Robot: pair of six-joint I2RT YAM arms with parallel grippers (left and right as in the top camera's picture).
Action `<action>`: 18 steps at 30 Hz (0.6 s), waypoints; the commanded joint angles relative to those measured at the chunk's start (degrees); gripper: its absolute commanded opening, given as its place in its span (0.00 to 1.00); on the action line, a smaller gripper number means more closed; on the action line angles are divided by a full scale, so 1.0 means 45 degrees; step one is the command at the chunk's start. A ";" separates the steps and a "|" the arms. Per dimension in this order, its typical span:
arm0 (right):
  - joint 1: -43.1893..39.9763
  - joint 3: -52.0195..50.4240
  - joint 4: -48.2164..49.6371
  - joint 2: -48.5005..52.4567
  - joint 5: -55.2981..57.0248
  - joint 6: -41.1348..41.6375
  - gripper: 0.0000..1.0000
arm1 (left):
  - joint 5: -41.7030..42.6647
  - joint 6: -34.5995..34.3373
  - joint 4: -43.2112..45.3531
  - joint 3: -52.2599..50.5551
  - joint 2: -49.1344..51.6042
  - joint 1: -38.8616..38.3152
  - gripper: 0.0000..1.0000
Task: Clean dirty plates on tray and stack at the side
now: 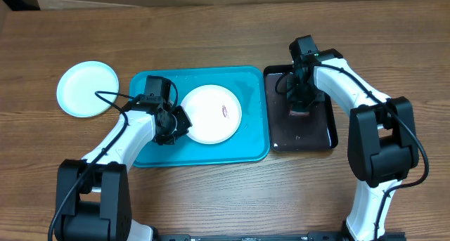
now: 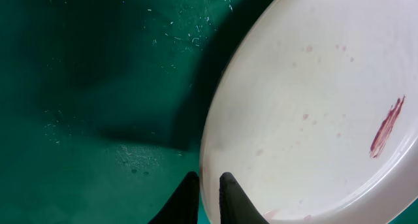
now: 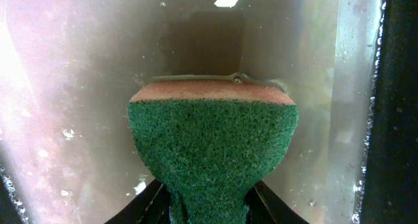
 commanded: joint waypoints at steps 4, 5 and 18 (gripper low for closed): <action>-0.0039 -0.0044 -0.0039 -0.0092 0.0039 -0.0063 0.36 | -0.0170 0.0238 0.0146 -0.0029 0.0107 0.0058 0.14; -0.0039 -0.0044 -0.0044 -0.0092 0.0039 -0.0063 0.36 | -0.0175 0.0238 0.0189 -0.0053 0.0107 0.0058 0.15; -0.0039 -0.0044 -0.0102 -0.0092 0.0039 -0.0063 0.36 | -0.0379 0.0189 0.0437 -0.0291 0.0131 0.0034 0.14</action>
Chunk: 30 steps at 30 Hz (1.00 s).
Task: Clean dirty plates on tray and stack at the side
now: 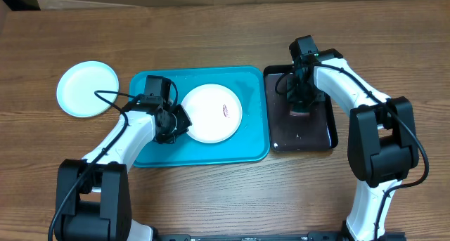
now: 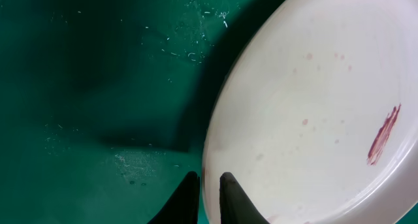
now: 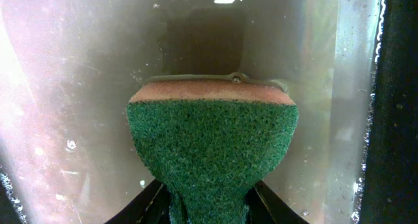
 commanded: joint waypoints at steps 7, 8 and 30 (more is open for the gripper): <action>-0.0039 -0.0044 -0.0024 -0.0092 0.0039 -0.0058 0.36 | -0.0223 0.0151 0.0097 -0.0219 0.0262 0.0034 0.15; -0.0039 -0.0044 -0.0024 -0.0092 0.0039 -0.0058 0.36 | -0.0214 0.0146 0.0112 -0.0219 0.0282 0.0034 0.15; -0.0015 0.1409 -0.1962 -0.2618 0.0306 -0.1044 0.04 | -0.0257 0.0151 0.0189 -0.0219 0.0291 -0.0015 0.15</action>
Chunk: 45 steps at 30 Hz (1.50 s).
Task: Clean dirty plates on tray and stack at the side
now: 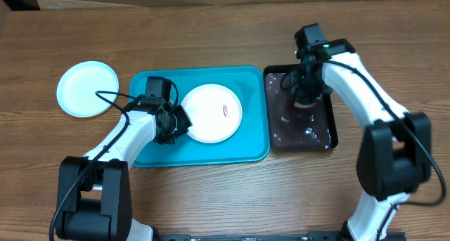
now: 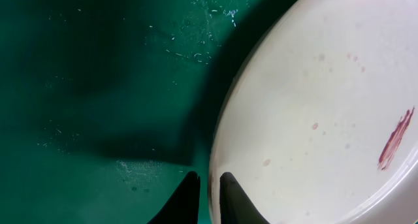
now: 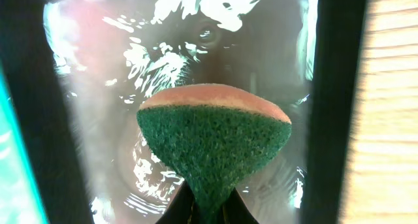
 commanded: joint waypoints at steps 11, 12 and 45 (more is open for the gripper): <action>-0.0015 0.0510 -0.1336 -0.2409 0.0097 -0.0170 0.04 | -0.0199 0.0155 0.0024 -0.0151 0.0102 -0.0015 0.15; -0.0015 0.0447 -0.1321 -0.2361 0.0063 -0.0165 0.04 | -0.0204 0.0155 0.0024 -0.0151 0.0102 -0.0015 0.15; 0.0457 -0.4148 0.3385 -0.2297 -0.0117 0.0602 0.04 | -0.0199 0.0160 0.0053 -0.0151 0.0102 -0.0015 0.15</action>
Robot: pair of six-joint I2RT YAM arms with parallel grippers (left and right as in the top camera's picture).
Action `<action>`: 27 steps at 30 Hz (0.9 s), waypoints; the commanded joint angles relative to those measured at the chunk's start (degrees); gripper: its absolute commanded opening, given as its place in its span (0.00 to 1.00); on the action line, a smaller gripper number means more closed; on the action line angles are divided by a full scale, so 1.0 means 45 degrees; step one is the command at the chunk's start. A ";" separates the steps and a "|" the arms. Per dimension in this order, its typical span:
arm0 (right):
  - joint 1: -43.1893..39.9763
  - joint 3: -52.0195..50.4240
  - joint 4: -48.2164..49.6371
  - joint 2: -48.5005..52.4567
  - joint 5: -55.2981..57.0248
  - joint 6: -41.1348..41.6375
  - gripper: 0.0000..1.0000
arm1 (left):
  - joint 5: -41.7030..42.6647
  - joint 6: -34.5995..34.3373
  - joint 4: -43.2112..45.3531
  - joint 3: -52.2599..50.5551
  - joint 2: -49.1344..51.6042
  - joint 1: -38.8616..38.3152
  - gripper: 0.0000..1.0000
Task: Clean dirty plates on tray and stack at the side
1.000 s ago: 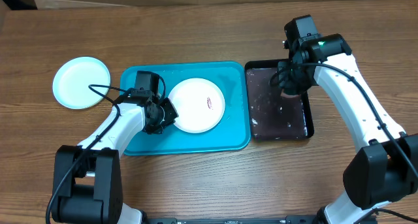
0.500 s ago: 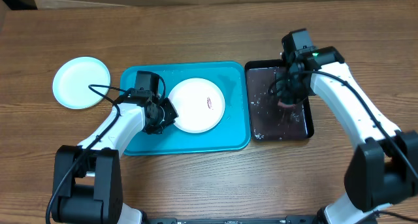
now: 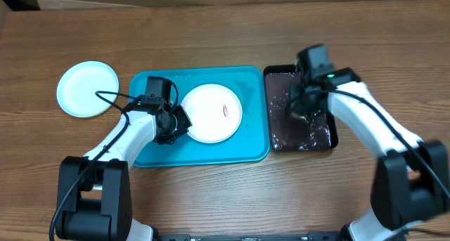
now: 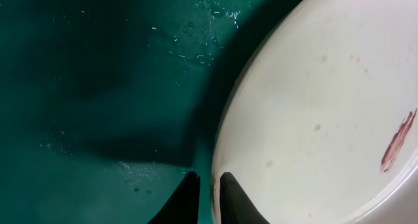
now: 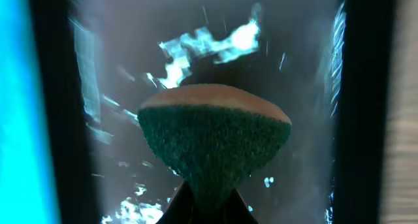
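A white plate (image 3: 211, 113) with a red smear (image 4: 396, 141) lies on the teal tray (image 3: 249, 151). My left gripper (image 4: 208, 192) is shut on the plate's left rim (image 4: 222, 165), one finger outside it and one inside. My right gripper (image 5: 210, 196) is shut on a green and orange sponge (image 5: 214, 142), held above the water in the black basin (image 3: 330, 132). In the overhead view the sponge is hidden under the right wrist (image 3: 309, 93). A clean white plate (image 3: 87, 88) rests on the table at the far left.
The black basin stands right against the tray's right edge and holds rippling water (image 5: 196, 48). Small specks and droplets (image 4: 196, 48) dot the tray floor left of the dirty plate. Bare wooden table (image 3: 211, 199) surrounds the tray, the basin and the clean plate.
My right gripper, still shut on the sponge, has shifted toward the front of the basin, and the water below is rippling. The left gripper still grips the plate rim, unmoved.
At first my right gripper held the sponge down in the still basin water, and stayed so. Then the sponge was lifted clear above disturbed water. Now it hangs farther forward over the basin. All along my left gripper stayed shut on the smeared plate's rim.
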 commanded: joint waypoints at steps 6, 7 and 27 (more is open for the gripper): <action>0.0034 0.2880 -0.2123 -0.0690 0.0044 0.0151 0.04 | -0.0131 0.0160 0.0044 -0.0131 0.0102 -0.0015 0.15; 0.0078 0.3327 -0.2438 -0.0792 -0.0112 0.0136 0.04 | -0.0131 0.0160 0.0044 -0.0131 0.0102 -0.0015 0.14; 0.4915 0.4639 -0.0500 0.0015 0.0427 -0.0243 0.04 | -0.0126 0.0160 0.0083 -0.0141 0.0102 -0.0015 0.04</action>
